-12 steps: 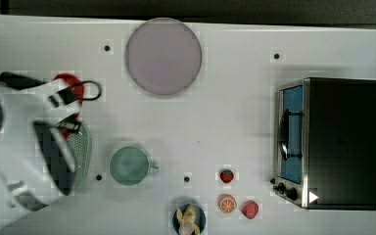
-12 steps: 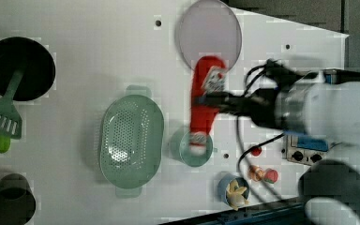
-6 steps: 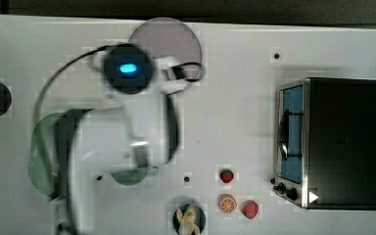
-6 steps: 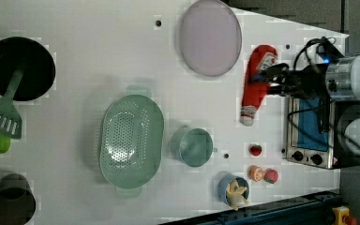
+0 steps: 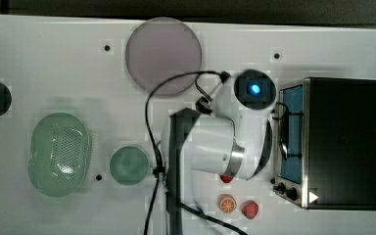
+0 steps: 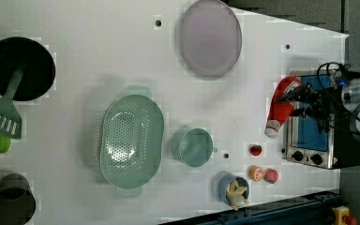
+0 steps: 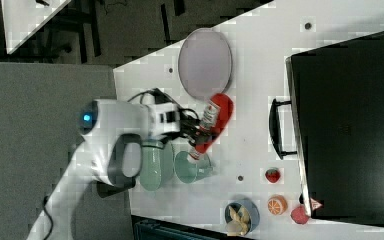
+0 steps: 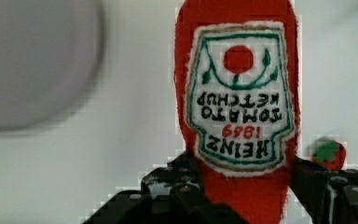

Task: Pick ketchup from strainer and place it on the table

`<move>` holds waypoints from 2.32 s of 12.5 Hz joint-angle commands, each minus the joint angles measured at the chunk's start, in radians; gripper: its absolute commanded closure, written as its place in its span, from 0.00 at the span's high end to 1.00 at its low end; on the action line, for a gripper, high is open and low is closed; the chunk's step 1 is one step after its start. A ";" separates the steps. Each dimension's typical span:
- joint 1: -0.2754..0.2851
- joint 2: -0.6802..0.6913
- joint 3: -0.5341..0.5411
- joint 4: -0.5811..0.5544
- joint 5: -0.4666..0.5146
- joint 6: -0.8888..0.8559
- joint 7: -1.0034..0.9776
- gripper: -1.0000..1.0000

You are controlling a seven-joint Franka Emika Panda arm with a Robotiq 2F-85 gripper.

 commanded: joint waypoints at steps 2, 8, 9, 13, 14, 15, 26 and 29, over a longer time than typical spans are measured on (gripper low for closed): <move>0.043 0.006 0.038 -0.131 -0.001 0.181 -0.075 0.58; 0.043 0.174 0.036 -0.178 -0.056 0.407 -0.075 0.92; 0.043 0.185 0.036 -0.176 -0.056 0.430 -0.074 1.00; 0.043 0.074 0.042 -0.127 -0.055 0.382 -0.070 1.00; 0.043 0.028 0.042 -0.102 -0.055 0.326 -0.070 1.00; 0.043 -0.017 0.042 -0.071 -0.055 0.254 -0.067 1.00; 0.043 -0.182 0.045 0.477 -0.063 -0.561 0.259 1.00; 0.043 -0.177 0.044 0.489 -0.063 -0.575 0.259 1.00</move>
